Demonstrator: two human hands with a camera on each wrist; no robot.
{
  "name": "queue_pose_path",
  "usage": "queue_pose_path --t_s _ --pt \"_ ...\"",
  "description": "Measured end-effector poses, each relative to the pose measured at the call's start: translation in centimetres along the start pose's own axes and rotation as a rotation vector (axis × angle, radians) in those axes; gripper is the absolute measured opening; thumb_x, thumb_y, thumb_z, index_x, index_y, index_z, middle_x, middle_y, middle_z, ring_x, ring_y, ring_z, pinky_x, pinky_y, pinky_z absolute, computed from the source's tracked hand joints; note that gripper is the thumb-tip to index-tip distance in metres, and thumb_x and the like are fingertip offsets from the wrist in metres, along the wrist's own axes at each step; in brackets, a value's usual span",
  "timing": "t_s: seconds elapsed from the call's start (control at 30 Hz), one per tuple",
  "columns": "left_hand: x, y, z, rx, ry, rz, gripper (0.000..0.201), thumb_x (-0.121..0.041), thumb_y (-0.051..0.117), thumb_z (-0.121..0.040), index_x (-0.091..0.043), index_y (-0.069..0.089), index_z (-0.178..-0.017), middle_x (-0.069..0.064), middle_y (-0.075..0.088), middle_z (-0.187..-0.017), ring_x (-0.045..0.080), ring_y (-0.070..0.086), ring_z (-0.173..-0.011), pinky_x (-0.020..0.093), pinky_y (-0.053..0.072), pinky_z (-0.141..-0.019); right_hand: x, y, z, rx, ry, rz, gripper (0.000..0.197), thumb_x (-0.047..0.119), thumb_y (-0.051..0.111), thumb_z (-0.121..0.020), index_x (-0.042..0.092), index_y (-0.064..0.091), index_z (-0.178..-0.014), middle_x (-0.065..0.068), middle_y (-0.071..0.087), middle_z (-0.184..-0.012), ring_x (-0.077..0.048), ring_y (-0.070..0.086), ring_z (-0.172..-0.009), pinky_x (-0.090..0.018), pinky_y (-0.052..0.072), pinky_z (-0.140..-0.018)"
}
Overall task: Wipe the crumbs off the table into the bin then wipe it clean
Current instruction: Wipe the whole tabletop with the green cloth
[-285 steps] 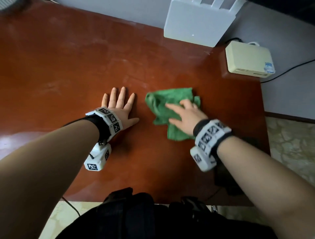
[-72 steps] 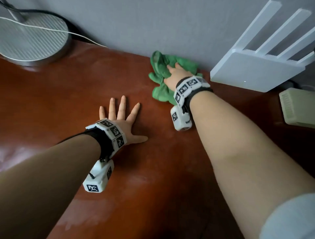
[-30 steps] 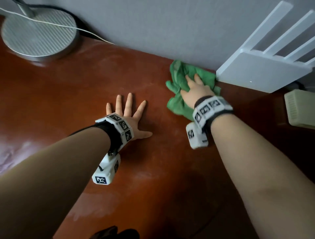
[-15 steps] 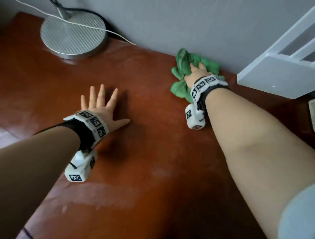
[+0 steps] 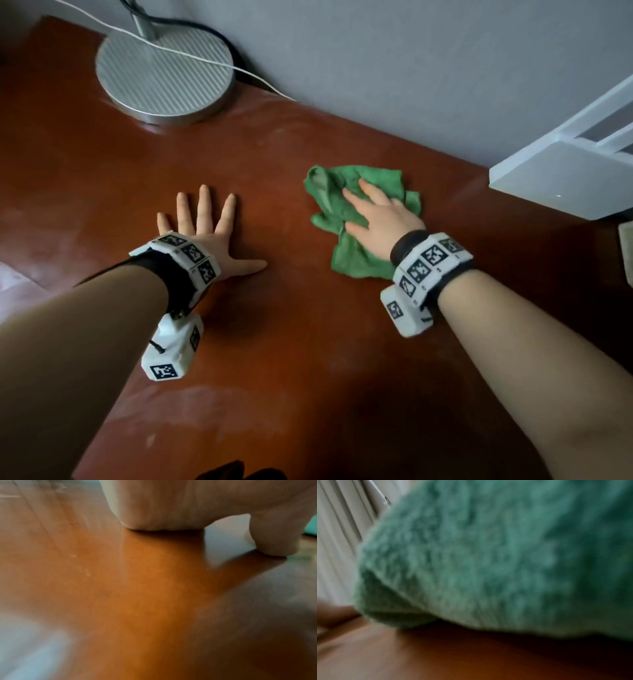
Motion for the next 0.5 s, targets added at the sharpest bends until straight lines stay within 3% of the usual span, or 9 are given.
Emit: queue_pose_path --t_s 0.13,0.27,0.33,0.5 --pt "0.2 0.1 -0.3 0.015 0.003 -0.003 0.117 -0.088 0.040 -0.063 -0.036 -0.033 -0.138 0.002 -0.042 -0.146 0.033 -0.028 -0.138 0.055 -0.007 -0.112 -1.0 -3.5 -6.4 -0.156 0.186 0.116 0.057 0.052 0.028 -0.095 0.033 0.017 -0.147 0.003 0.014 -0.157 -0.032 0.026 -0.135 -0.043 0.023 -0.110" --pt "0.4 0.2 -0.4 0.008 0.006 0.001 0.117 -0.088 0.040 -0.063 -0.036 -0.033 -0.138 0.003 -0.042 -0.145 0.034 -0.029 -0.138 0.056 -0.008 -0.112 0.0 -4.2 -8.5 -0.142 0.295 0.015 0.061 0.059 0.025 -0.092 0.035 0.016 -0.147 0.004 0.013 -0.156 -0.030 0.017 -0.137 -0.051 0.018 -0.108" --pt "0.3 0.2 -0.4 0.006 0.010 0.003 0.117 -0.088 0.040 -0.063 -0.036 -0.032 -0.139 0.003 -0.041 -0.146 0.034 -0.029 -0.138 0.056 -0.008 -0.111 0.3 -3.3 -7.5 -0.114 0.275 -0.025 0.064 0.062 0.027 -0.090 0.037 0.011 -0.147 0.006 0.008 -0.157 -0.031 0.012 -0.139 -0.052 0.017 -0.109" --pt "0.3 0.0 -0.2 -0.010 0.018 0.020 0.117 -0.087 0.041 -0.064 -0.035 -0.029 -0.140 0.003 -0.039 -0.147 0.034 -0.027 -0.138 0.057 -0.007 -0.111 2.0 -0.3 -1.6 -0.016 0.044 0.088 0.066 0.057 0.028 -0.092 0.038 -0.002 -0.147 0.008 -0.003 -0.158 -0.030 0.004 -0.143 -0.050 0.013 -0.113"
Point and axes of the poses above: each hand's wrist, its own z-axis away from the middle knuckle, its own y-axis out of the palm, x = y × z, the point moved 4 cm from there along -z, towards the middle knuckle
